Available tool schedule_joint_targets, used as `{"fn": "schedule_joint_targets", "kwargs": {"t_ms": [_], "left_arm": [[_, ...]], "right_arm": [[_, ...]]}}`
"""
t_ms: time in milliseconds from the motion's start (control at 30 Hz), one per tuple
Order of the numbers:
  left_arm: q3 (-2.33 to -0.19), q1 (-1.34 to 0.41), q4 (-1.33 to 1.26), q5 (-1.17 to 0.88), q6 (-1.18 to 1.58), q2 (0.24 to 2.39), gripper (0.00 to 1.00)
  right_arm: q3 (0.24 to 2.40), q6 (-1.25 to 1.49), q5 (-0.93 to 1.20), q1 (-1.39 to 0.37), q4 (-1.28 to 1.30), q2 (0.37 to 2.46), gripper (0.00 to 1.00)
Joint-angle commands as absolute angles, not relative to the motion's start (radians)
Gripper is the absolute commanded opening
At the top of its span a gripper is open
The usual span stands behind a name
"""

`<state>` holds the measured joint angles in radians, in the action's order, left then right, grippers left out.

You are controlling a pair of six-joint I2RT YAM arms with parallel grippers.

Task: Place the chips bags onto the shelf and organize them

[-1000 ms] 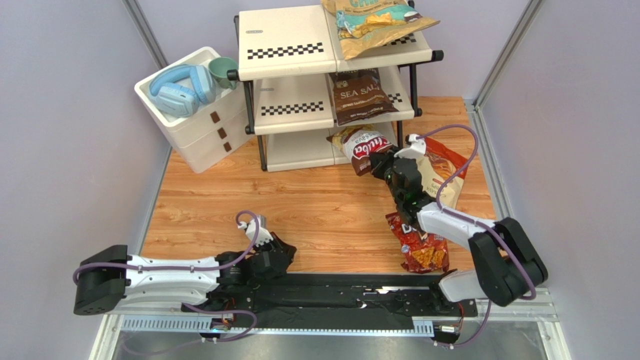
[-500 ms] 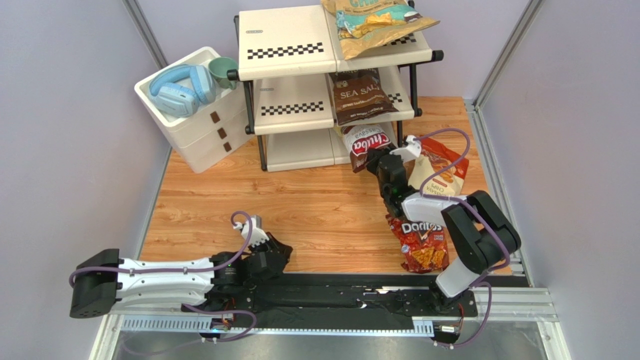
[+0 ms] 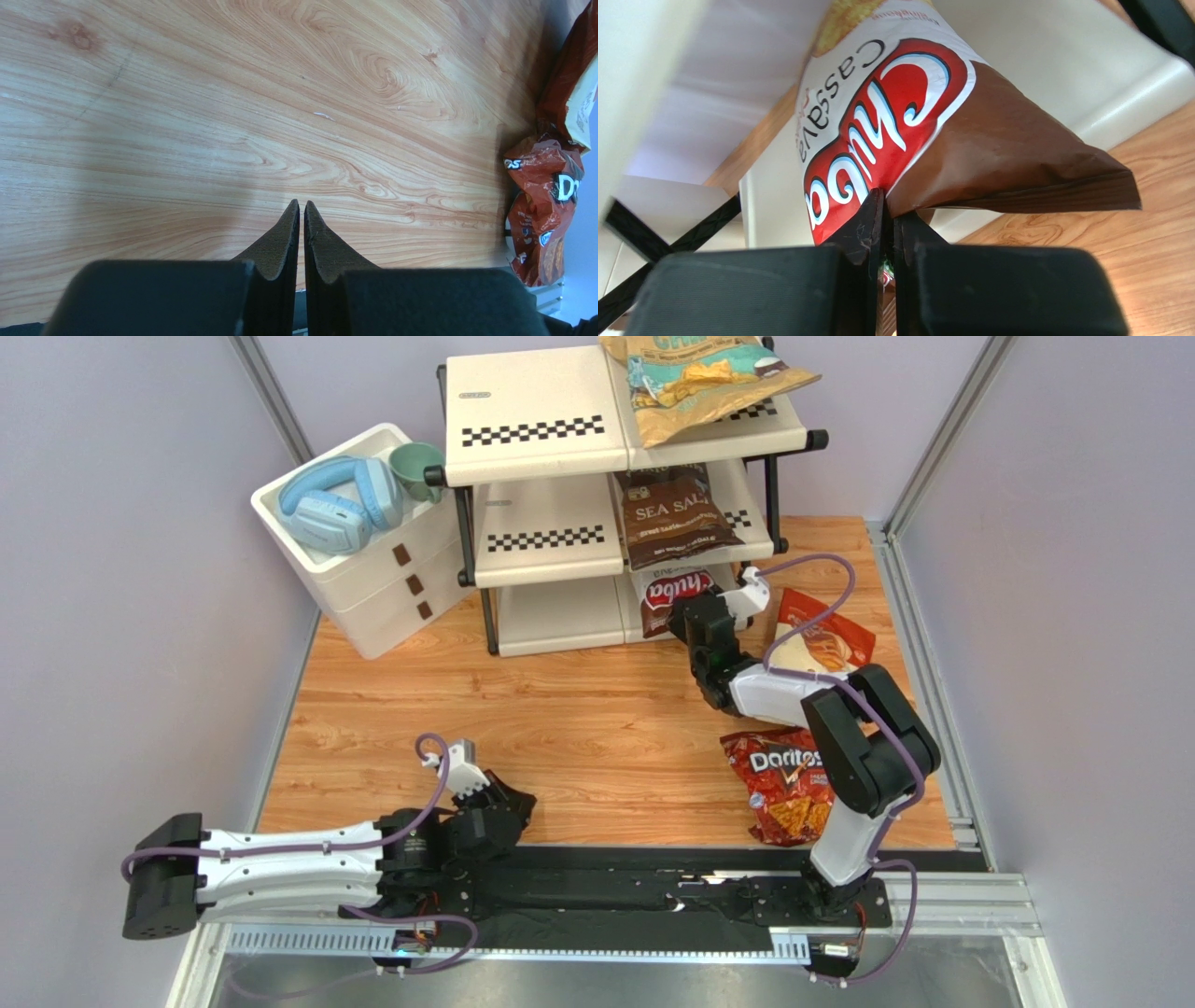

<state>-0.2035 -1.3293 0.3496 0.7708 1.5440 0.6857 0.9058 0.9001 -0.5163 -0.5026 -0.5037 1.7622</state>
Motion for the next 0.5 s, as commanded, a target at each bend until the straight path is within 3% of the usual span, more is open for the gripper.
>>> {"fn": "schedule_joint_targets", "kwargs": {"t_ms": [0, 33, 133, 400, 467], "left_arm": [[-0.204, -1.333, 0.382, 0.798, 1.548, 0.676, 0.09], [-0.207, -1.335, 0.383, 0.798, 1.545, 0.676, 0.09], [-0.213, -1.335, 0.387, 0.799, 1.542, 0.68, 0.09], [-0.238, -1.333, 0.293, 0.821, 1.424, 0.699, 0.11], [-0.264, -1.333, 0.267, 0.84, 1.35, 0.729, 0.2]], "right_arm": [[0.982, 0.957, -0.546, -0.505, -0.419, 1.801, 0.12], [1.0, 0.956, -0.543, -0.505, -0.384, 1.81, 0.3], [1.019, 0.93, -0.511, -0.503, -0.359, 1.819, 0.6], [0.78, 0.942, -0.422, -0.503, -0.351, 1.557, 0.72], [0.727, 0.934, -0.396, -0.503, -0.302, 1.437, 0.74]]}}
